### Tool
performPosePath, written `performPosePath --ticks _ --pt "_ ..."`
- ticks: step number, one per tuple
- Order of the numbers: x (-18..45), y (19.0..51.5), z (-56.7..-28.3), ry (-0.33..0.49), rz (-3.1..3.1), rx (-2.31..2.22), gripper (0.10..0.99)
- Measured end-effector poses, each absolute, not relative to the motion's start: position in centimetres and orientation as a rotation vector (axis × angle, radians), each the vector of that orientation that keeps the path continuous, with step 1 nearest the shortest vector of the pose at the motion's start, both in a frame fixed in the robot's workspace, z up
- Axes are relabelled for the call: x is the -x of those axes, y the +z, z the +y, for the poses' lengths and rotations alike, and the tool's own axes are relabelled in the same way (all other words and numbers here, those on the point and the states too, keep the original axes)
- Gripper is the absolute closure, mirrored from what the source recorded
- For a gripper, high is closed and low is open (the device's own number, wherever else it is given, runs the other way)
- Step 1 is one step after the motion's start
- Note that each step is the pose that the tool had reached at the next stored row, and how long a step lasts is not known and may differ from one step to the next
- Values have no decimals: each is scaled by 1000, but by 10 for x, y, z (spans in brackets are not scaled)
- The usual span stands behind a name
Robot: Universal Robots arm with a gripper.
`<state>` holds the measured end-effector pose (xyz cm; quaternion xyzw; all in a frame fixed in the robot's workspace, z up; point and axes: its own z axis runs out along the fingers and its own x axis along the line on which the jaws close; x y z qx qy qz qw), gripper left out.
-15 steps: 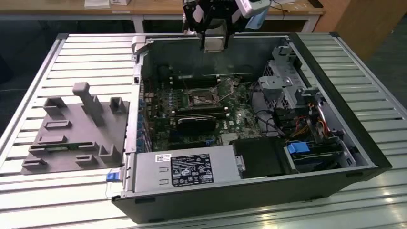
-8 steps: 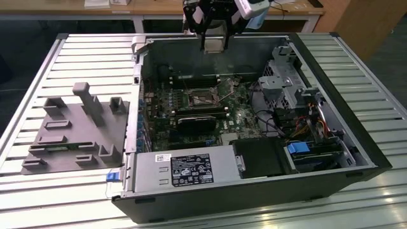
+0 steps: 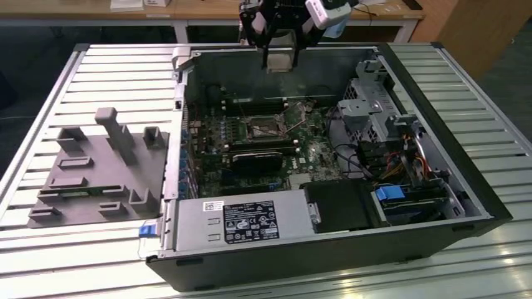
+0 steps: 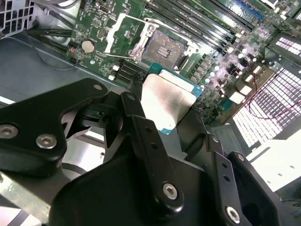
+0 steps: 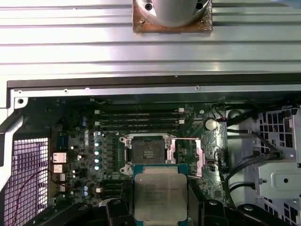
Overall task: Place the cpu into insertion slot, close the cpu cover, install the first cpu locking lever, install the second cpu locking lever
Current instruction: 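Place the cpu into insertion slot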
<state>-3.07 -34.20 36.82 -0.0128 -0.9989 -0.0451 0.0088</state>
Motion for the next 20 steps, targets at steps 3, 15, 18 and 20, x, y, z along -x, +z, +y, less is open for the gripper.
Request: performPosePath --ticks 3,15,18,20 --pt "31 365 -342 -140 -3121 40 545" --pt "31 351 -342 -136 -3126 40 545" --pt "32 348 -342 -135 -3128 40 545" --pt "32 345 -342 -135 -3128 40 545"
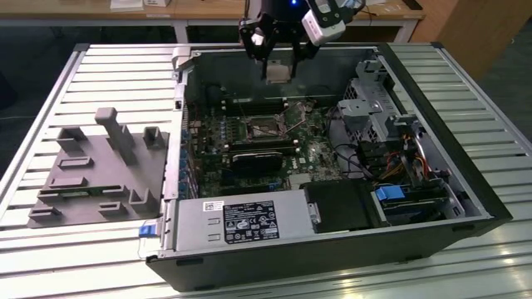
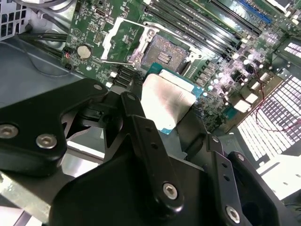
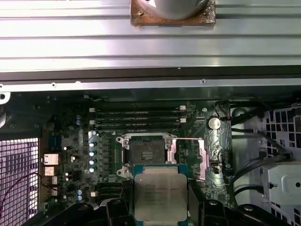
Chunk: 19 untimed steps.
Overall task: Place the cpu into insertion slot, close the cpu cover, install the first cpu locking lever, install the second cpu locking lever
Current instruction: 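Place the cpu into insertion slot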
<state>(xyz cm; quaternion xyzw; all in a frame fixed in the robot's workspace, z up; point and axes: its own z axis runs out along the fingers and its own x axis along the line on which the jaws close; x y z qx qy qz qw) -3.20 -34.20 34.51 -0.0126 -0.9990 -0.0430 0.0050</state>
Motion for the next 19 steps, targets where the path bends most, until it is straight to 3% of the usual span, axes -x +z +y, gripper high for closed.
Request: performPosePath --ticks 19 --pt "37 322 -342 -129 -3144 58 545"
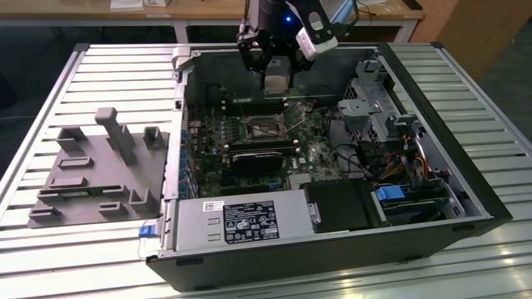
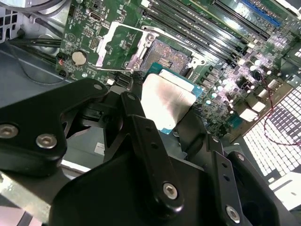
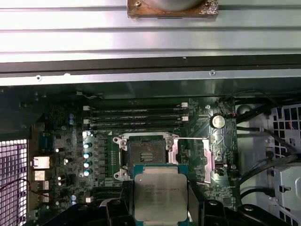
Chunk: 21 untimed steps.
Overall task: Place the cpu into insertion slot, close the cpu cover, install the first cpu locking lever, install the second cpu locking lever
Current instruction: 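Place the cpu into insertion slot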
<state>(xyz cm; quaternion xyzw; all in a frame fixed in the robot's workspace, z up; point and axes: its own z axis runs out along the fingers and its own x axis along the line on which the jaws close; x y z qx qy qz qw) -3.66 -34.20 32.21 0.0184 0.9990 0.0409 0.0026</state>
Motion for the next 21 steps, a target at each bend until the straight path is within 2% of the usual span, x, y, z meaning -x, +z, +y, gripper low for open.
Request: performPosePath --ticks 21 --pt "40 304 -342 126 3085 -481 545"
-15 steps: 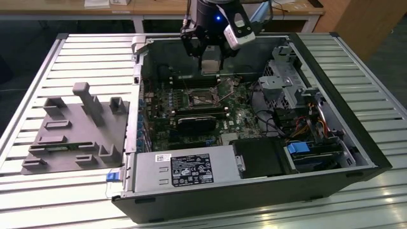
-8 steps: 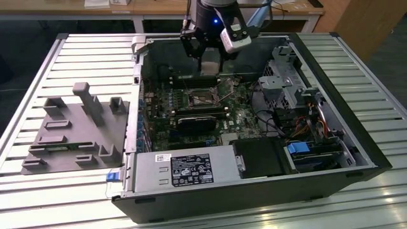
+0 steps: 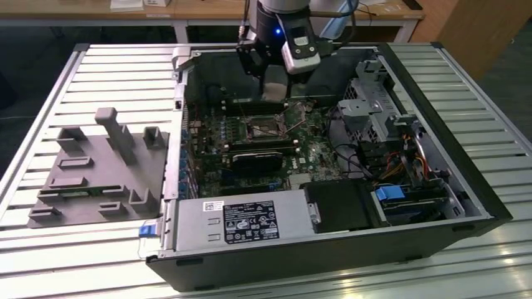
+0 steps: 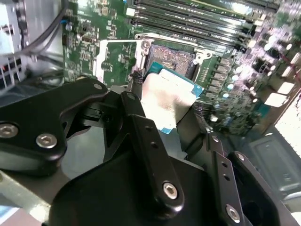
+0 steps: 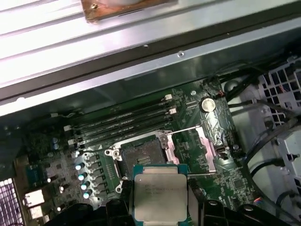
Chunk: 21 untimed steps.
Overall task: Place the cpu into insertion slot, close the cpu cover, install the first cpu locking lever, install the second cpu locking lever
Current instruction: 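Place the cpu into insertion slot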
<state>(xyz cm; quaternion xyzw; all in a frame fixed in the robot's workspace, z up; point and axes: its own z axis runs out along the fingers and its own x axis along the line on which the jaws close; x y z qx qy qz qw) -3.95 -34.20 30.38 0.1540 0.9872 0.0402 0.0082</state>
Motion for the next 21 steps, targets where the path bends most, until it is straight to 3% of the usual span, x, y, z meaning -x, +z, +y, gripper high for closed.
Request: performPosePath --ticks 21 --pt "39 280 -342 118 2919 -1066 545"
